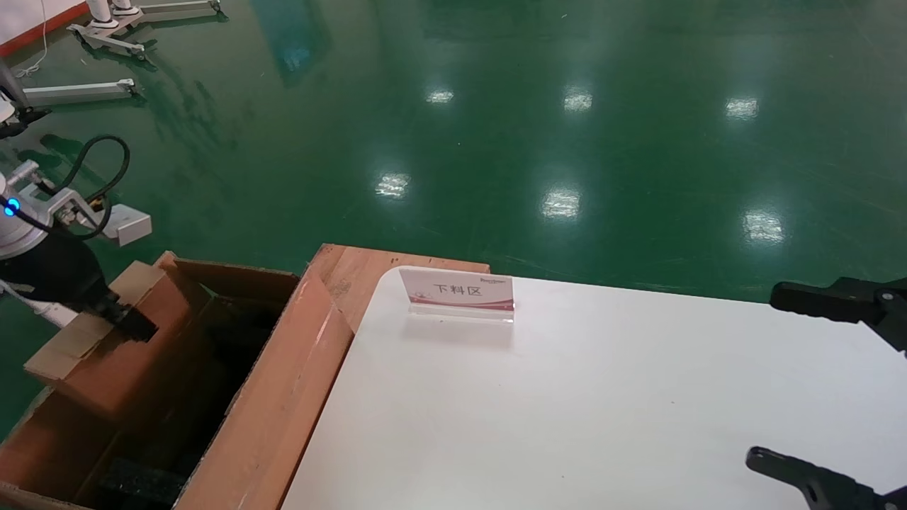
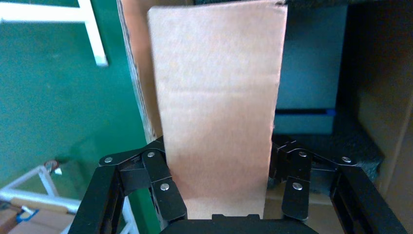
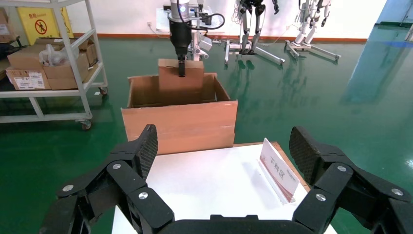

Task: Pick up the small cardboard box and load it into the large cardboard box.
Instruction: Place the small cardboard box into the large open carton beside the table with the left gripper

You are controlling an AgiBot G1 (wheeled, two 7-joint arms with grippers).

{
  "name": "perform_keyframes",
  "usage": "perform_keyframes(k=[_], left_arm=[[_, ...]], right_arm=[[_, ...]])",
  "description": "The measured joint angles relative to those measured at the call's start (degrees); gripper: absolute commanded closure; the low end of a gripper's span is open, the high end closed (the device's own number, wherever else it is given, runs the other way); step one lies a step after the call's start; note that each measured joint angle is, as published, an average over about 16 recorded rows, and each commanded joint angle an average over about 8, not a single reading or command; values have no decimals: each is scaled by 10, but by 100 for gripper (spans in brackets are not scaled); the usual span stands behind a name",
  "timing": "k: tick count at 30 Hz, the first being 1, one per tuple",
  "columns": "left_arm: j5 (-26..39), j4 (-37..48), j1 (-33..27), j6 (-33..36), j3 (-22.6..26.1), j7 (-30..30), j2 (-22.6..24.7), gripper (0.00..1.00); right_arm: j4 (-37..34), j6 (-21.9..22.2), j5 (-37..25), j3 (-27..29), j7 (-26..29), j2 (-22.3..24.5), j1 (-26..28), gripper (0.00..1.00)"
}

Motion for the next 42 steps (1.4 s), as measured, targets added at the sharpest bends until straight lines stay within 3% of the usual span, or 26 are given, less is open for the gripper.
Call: perform_keyframes(k=[32,34,40,42], left_arm=[[7,35,72,-26,5,-17,-6,100],[7,35,75,-26,5,-19,-7,92],[7,36,83,-26,5,-24,-8,18],[8,37,84,-26,5,-25,-9,1]], right_arm=[[0,0,1,-1,-1,0,0,0],[0,0,1,-1,-1,0,0,0],[0,1,1,-1,-1,1,0,0],[0,1,1,-1,-1,1,0,0]])
